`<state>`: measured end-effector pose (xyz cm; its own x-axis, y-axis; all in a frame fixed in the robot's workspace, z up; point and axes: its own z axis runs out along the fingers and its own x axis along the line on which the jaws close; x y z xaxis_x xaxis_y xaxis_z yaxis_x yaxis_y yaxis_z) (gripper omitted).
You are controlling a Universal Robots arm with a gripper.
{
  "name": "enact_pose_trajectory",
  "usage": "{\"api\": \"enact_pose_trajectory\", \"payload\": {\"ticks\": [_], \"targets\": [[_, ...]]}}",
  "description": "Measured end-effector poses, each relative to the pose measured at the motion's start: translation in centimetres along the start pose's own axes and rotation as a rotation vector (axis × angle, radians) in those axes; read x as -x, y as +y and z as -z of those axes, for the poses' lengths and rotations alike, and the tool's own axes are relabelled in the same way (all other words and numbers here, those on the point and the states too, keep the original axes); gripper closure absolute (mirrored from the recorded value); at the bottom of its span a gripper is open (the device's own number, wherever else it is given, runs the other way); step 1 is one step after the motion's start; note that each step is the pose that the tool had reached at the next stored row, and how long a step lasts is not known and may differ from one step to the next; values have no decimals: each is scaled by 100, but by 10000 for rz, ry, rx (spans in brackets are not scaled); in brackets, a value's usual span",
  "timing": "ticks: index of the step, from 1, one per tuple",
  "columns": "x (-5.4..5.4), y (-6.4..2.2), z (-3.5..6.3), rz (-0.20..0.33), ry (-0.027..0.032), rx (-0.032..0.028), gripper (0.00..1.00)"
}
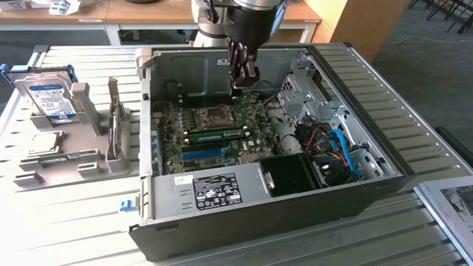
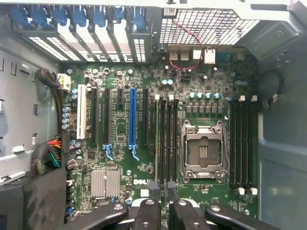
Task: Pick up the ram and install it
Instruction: 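Insert the ram into the slot, then press down the ram until it locks into place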
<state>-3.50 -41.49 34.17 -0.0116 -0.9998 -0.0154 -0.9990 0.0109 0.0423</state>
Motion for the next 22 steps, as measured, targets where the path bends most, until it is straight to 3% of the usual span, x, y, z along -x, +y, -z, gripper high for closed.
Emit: {"api": "enact_pose_trajectory", "payload": {"ticks": [13, 15, 16, 22], "targets": [[0, 0, 1, 0, 2, 1, 81], [0, 0, 1, 0, 2, 1, 82], [0, 0, 1, 0, 2, 1, 89], [0, 0, 1, 0, 2, 1, 90]]}}
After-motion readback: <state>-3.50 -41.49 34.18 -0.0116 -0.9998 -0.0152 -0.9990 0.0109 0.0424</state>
